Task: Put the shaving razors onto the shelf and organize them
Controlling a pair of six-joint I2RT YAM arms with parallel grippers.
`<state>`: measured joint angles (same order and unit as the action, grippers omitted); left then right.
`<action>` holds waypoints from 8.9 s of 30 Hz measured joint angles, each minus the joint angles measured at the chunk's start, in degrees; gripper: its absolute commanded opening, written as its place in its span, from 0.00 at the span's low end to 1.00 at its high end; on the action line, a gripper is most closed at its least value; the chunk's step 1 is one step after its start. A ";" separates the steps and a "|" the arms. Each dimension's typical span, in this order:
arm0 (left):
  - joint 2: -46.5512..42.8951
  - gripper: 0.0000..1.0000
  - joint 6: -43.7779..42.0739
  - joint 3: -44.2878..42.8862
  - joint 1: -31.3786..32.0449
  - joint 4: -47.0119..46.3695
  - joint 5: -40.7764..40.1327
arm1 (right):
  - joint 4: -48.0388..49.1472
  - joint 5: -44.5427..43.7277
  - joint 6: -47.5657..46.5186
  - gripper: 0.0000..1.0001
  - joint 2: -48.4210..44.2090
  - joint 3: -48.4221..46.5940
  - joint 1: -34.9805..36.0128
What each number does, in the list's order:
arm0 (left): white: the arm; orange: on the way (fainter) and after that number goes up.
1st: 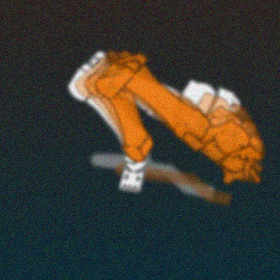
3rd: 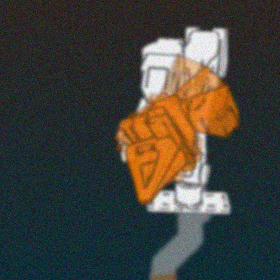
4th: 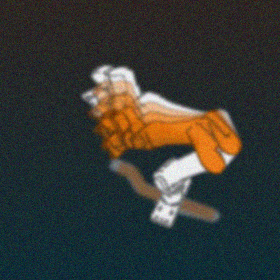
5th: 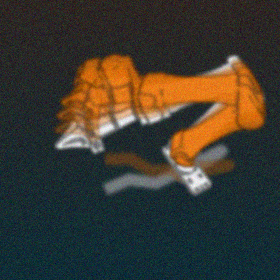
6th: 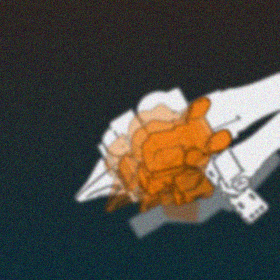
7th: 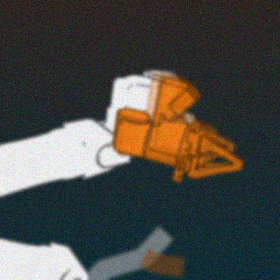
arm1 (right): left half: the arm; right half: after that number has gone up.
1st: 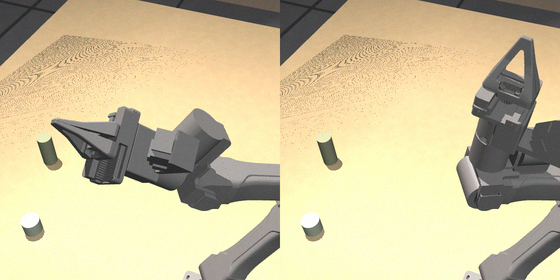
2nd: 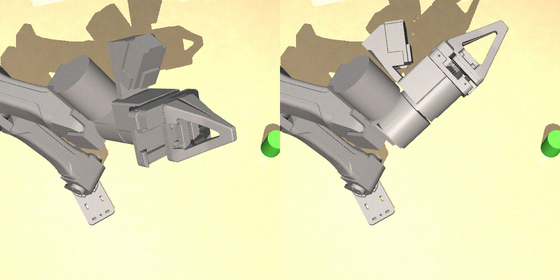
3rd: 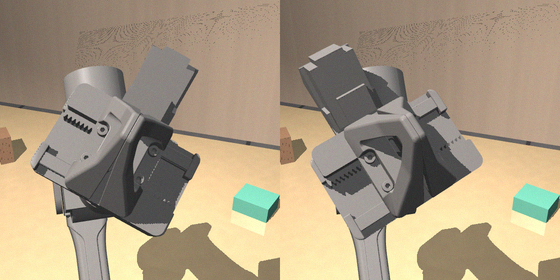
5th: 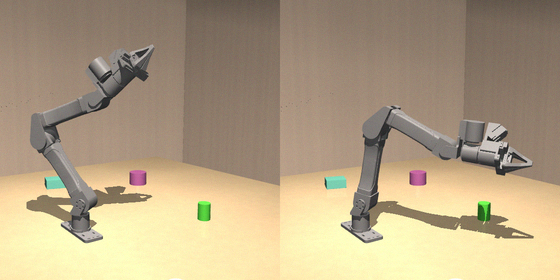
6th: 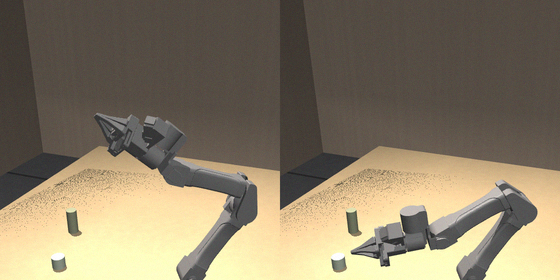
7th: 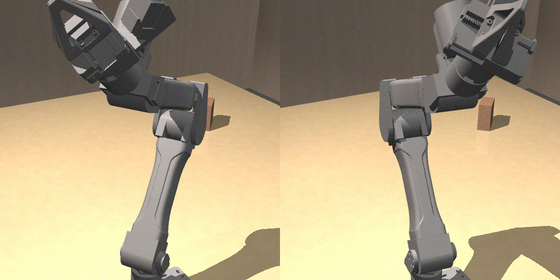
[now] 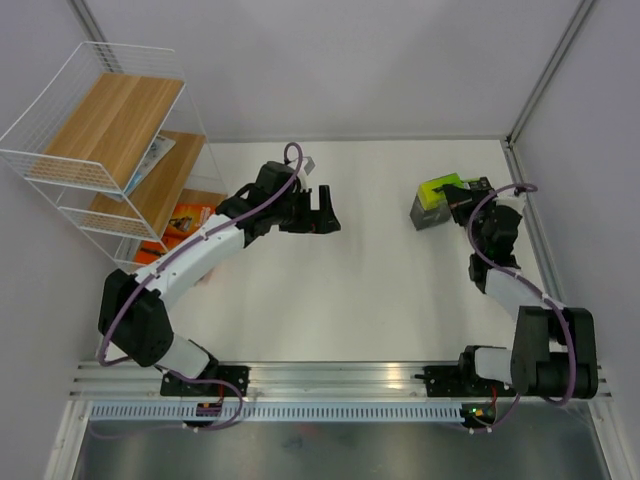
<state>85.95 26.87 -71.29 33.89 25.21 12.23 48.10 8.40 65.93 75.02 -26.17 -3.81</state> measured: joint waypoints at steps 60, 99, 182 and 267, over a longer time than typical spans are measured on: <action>-1.88 1.00 0.04 -9.05 11.26 2.99 -7.78 | -88.46 11.65 -35.28 0.01 -5.18 -37.64 13.73; -20.63 1.00 5.38 3.52 -13.33 10.38 -21.14 | -81.83 9.11 -26.08 0.01 17.40 -66.20 42.77; -1.31 0.55 17.20 -14.36 8.31 40.92 -38.60 | -82.73 -3.28 -32.81 0.95 2.84 -33.38 23.08; 1.81 0.02 -68.87 -65.44 -12.48 -13.27 -38.03 | -77.90 10.03 -33.40 0.87 21.57 -41.35 23.08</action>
<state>87.77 -42.00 -136.73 21.41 11.94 -25.80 -29.80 18.44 32.53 96.60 -67.53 19.27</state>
